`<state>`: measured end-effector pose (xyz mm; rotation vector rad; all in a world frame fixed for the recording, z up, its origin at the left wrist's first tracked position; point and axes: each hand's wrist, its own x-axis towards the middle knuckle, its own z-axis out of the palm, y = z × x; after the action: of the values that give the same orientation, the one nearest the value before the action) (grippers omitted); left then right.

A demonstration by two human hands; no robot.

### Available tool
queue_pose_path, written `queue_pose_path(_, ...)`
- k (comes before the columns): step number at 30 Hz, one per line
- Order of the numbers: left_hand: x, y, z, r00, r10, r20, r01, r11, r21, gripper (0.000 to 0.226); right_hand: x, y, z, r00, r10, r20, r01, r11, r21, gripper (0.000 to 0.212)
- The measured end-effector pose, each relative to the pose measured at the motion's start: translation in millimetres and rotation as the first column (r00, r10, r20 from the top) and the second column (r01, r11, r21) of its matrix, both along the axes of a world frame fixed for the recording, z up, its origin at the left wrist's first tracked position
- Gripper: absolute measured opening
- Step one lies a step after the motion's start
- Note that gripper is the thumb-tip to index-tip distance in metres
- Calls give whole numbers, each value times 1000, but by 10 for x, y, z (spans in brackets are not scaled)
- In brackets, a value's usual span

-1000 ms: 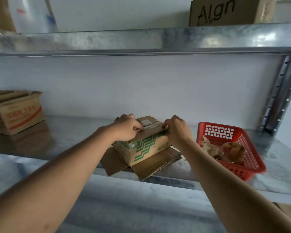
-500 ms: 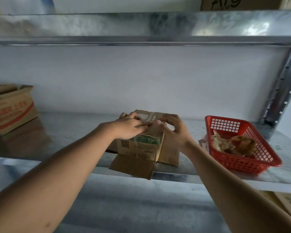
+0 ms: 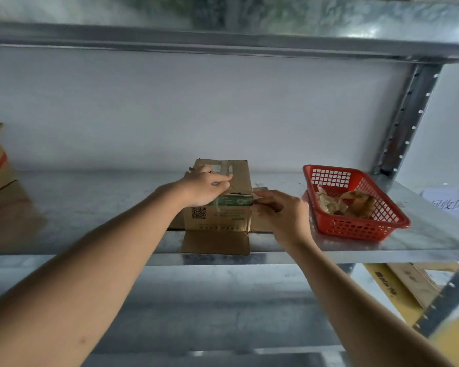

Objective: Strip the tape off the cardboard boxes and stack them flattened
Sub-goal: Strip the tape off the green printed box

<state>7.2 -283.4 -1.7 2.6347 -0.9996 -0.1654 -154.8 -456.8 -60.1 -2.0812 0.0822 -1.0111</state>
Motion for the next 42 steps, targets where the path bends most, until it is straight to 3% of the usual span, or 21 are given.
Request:
queue_pose_path(3, 4, -2, -5, 1000, 1, 11, -1, 1000, 14, 49, 3, -7, 21, 998, -57, 25, 59, 993, -98, 34)
queue_pose_path(6, -4, -2, 18, 1000, 0, 5, 0, 1000, 13, 50, -30, 9, 140, 995, -96, 16, 96, 941, -325, 33)
queue_pose_path(9, -36, 5, 77, 1000, -20, 19, 19, 998, 54, 53, -48, 43, 335, 984, -166, -58, 100, 803, -588, 35)
queue_pose_path(12, -76, -13, 187, 999, -15, 52, 5, 984, 179, 59, -84, 89, 466, 972, -237, 1, 162, 661, -733, 38)
queue_pose_path(15, -130, -98, 269, 996, 3, 84, -25, 966, 259, 55, -144, 122, 482, 970, -234, 70, 216, 688, -693, 30)
queue_pose_path(19, -161, -187, 280, 985, -21, 173, -34, 952, 304, 57, -148, 82, 424, 971, -221, 95, 240, 857, -457, 24)
queue_pose_path(22, -100, -194, 285, 986, -31, 162, -18, 957, 291, 60, -123, -26, 382, 967, -235, -96, 227, 970, -86, 24)
queue_pose_path(25, -50, -188, 275, 988, -33, 149, -11, 959, 283, 61, -81, -86, 328, 938, -83, -337, 143, 977, 157, 36)
queue_pose_path(27, -39, -192, 268, 990, -36, 137, -3, 961, 278, 61, -59, -68, 306, 938, 77, -339, 13, 967, 256, 17)
queue_pose_path(29, -26, -194, 275, 990, -43, 132, 4, 958, 285, 63, -43, -84, 309, 946, 96, -310, -30, 977, 211, 27)
queue_pose_path(33, 8, -201, 315, 991, -58, 119, 19, 952, 306, 67, 7, -226, 328, 964, -116, -237, 118, 993, -6, 18)
queue_pose_path(38, 39, -243, 344, 991, -64, 119, 20, 942, 335, 69, 76, -331, 483, 951, -185, -249, 117, 957, -266, 15)
queue_pose_path(42, 79, -249, 295, 987, -87, 134, 42, 950, 308, 68, 135, -440, 633, 923, -120, -365, 21, 964, -264, 13)
